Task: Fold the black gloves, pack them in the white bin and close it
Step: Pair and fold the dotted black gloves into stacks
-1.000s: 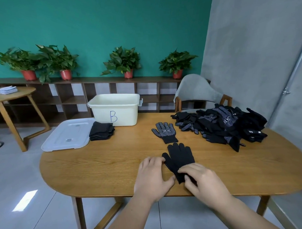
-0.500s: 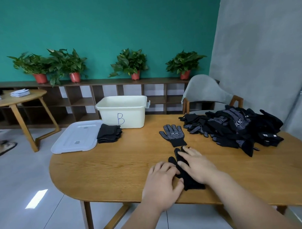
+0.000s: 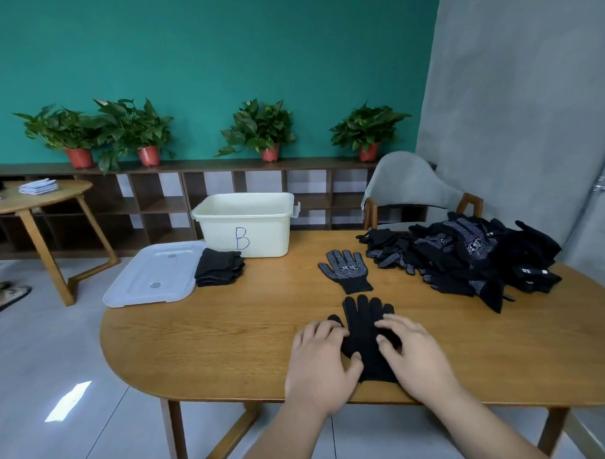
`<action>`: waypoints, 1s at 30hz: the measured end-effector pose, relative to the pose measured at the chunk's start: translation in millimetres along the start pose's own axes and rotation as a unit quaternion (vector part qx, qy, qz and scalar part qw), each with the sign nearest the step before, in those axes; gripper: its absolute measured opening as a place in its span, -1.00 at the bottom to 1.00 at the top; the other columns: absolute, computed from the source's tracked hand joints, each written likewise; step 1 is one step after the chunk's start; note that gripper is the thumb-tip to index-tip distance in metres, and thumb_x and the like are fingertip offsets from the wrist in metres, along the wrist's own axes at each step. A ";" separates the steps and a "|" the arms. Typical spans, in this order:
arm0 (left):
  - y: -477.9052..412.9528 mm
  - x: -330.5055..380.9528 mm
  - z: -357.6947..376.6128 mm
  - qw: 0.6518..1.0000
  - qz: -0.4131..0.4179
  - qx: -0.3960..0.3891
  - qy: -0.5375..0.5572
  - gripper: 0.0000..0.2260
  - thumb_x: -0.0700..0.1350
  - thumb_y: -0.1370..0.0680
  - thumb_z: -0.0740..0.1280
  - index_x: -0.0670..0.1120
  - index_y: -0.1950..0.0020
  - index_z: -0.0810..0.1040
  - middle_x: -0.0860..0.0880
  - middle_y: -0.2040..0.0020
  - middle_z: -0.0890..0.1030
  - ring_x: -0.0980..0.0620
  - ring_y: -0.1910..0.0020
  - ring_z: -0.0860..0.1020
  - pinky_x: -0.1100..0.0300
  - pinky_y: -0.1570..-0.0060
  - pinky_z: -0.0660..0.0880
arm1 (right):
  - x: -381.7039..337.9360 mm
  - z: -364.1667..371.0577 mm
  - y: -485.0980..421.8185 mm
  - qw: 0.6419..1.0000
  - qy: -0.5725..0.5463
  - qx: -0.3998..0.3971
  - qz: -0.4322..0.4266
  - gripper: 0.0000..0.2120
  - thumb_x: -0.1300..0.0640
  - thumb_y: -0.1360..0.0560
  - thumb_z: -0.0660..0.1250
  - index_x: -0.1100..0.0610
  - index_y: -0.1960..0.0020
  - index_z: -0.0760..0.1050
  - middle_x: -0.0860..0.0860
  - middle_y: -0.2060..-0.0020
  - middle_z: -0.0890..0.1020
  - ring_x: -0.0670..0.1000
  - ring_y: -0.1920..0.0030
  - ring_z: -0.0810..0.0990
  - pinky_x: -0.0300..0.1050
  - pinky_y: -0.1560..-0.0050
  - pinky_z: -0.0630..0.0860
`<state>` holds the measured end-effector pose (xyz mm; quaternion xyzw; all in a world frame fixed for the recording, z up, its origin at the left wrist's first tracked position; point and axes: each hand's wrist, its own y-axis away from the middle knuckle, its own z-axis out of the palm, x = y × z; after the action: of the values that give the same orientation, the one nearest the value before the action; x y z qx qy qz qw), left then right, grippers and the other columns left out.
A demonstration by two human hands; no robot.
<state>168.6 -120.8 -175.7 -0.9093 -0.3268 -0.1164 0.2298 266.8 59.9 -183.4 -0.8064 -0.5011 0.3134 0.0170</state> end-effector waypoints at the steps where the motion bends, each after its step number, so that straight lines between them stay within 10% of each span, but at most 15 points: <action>1: -0.2 0.3 0.0 1.000 -0.007 0.002 0.000 -0.49 0.25 -0.62 0.11 0.11 -0.51 0.48 0.21 -0.46 0.41 0.11 -0.49 0.25 0.09 -0.58 0.12 | -0.2 1.3 3.7 0.999 0.042 -0.020 -0.004 -0.64 -0.13 -0.68 0.23 -0.15 -0.45 0.50 -0.21 -0.51 0.42 -0.06 -0.54 0.32 -0.09 -0.51 0.31; 12: 0.1 -5.5 3.1 0.995 -0.034 0.062 0.069 -0.61 0.17 -0.59 0.25 0.10 -0.36 0.63 0.23 -0.31 0.56 0.16 -0.39 0.36 0.12 -0.42 0.34 | -4.2 1.1 14.6 0.997 0.073 0.001 -0.038 -0.61 -0.19 -0.65 0.21 -0.19 -0.45 0.50 -0.29 -0.48 0.44 -0.16 -0.54 0.24 -0.05 -0.51 0.31; 17: 0.3 -11.2 3.0 0.988 -0.021 0.085 0.126 -0.83 0.02 -0.57 0.43 0.18 -0.15 0.68 0.29 -0.10 0.62 0.22 -0.22 0.45 0.13 -0.28 0.39 | -1.6 -4.7 19.5 0.994 -0.035 0.046 -0.093 -0.86 -0.11 -0.52 0.46 -0.23 -0.08 0.67 -0.39 -0.16 0.58 -0.21 -0.37 0.38 -0.05 -0.35 0.44; 30: 0.5 -11.1 -5.8 0.989 -0.023 0.032 0.141 -0.66 -0.18 -0.54 0.39 0.19 -0.21 0.68 0.46 -0.03 0.45 0.35 -0.18 0.30 0.28 -0.25 0.22 | -3.9 -11.7 20.1 0.993 -0.086 -0.001 -0.083 -0.88 -0.04 -0.47 0.57 -0.21 0.03 0.69 -0.38 0.02 0.63 -0.21 -0.21 0.49 -0.14 -0.21 0.49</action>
<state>160.1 -130.0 -174.8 -0.8681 -0.3159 -0.2386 0.2995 287.8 50.1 -178.9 -0.7320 -0.5663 0.3788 -0.0008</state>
